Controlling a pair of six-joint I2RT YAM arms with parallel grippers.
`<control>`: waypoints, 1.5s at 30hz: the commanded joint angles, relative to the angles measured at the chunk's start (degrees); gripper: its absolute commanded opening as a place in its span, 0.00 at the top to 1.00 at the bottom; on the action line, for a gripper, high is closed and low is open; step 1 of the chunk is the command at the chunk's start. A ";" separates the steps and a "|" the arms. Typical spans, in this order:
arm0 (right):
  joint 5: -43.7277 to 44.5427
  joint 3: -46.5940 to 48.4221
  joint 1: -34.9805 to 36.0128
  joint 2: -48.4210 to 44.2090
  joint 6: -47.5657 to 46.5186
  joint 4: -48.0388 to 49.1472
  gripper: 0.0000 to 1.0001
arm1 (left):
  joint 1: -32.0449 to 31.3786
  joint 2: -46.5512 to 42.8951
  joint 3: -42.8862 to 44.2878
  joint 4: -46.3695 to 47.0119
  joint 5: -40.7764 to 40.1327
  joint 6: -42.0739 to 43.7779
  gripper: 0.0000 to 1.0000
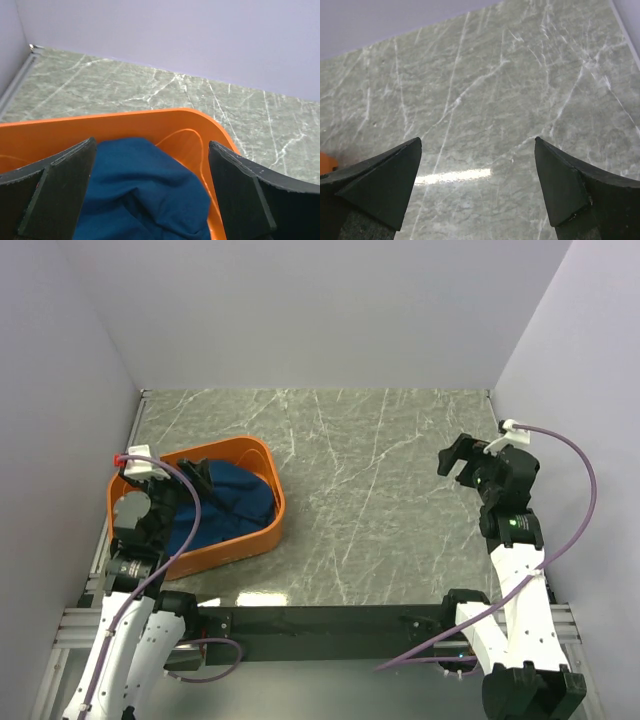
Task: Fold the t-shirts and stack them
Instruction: Grab the tshirt from the pile
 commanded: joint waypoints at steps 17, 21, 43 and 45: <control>-49.62 -7.77 -1.14 -1.49 -33.10 0.62 0.00 | 0.28 21.83 16.96 -28.08 -5.77 -30.83 0.02; -49.62 -8.29 -1.76 -1.75 -33.62 -0.25 0.00 | 0.19 25.88 16.17 -27.73 -8.49 -37.34 0.02; -53.31 -9.44 -6.85 -2.80 -30.90 1.42 0.00 | -0.60 19.56 29.07 -2.69 17.20 -23.65 1.00; -53.31 -9.61 -7.12 -2.63 -30.73 1.68 0.00 | -0.60 22.53 35.02 0.29 21.54 -25.84 0.99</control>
